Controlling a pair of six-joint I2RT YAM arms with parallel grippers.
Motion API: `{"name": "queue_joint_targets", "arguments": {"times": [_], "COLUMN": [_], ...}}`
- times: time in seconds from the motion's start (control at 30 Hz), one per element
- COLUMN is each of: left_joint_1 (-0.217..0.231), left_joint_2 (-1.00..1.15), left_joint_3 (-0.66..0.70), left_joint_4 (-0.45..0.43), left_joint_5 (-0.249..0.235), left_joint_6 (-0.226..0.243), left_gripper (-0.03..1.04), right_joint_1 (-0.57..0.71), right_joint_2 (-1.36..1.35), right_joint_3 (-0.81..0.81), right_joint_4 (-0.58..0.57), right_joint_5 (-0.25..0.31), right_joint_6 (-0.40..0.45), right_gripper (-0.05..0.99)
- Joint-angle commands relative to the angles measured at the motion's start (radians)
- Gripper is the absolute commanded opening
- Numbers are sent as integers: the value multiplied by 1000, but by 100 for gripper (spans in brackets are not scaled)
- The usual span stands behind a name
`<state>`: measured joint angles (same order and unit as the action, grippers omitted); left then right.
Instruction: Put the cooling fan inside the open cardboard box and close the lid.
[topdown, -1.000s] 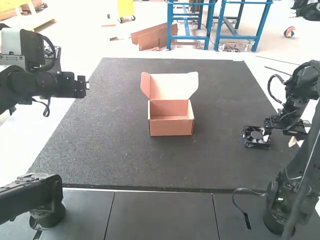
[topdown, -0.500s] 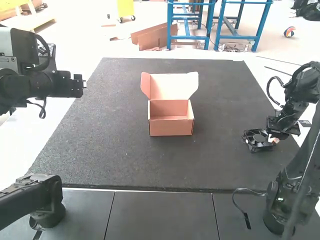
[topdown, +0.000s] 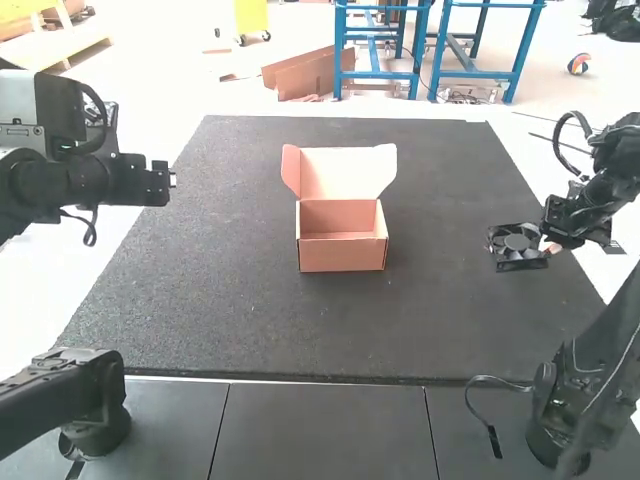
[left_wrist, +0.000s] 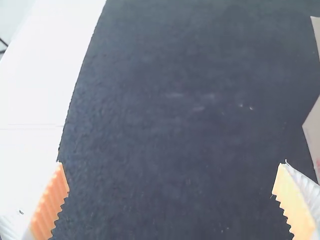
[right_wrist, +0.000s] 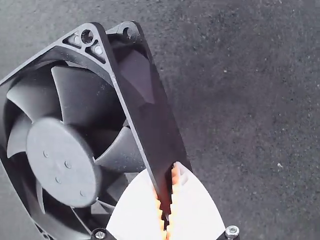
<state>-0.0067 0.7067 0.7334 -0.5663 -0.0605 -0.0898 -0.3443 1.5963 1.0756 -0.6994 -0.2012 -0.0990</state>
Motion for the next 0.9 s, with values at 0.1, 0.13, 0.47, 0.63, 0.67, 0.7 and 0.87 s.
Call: {"name": "queue_joint_targets", "arguments": {"times": [0.1, 0.13, 0.47, 0.63, 0.67, 0.7, 0.87], "left_joint_1": [-4, -4, -7, -7, -7, -7, -7], "left_joint_2": [-7, -7, -7, -7, -7, -9, -7], "left_joint_3": [-12, -15, -51, -60, -62, -63, -75], "left_joint_4": [17, 20, 51, 65, 69, 71, 82], "left_joint_5": [-18, -21, -32, -39, -39, -39, -39], "left_joint_6": [9, 9, 9, 9, 9, 9, 10], "left_gripper": [97, 97, 97, 97, 97, 97, 97], "right_joint_1": [1, 2, 93, 234, 266, 300, 470], "right_joint_2": [-116, -131, -217, -228, -230, -228, -230], "right_joint_3": [43, 57, 225, 285, 296, 303, 325], "right_joint_4": [-61, -71, -227, -264, -265, -267, -264], "right_joint_5": [-129, -152, -237, -259, -265, -274, -296], "right_joint_6": [64, 73, 176, 280, 309, 337, 479], "right_gripper": [-1, -1, -1, -1, -1, -1, -1]}}
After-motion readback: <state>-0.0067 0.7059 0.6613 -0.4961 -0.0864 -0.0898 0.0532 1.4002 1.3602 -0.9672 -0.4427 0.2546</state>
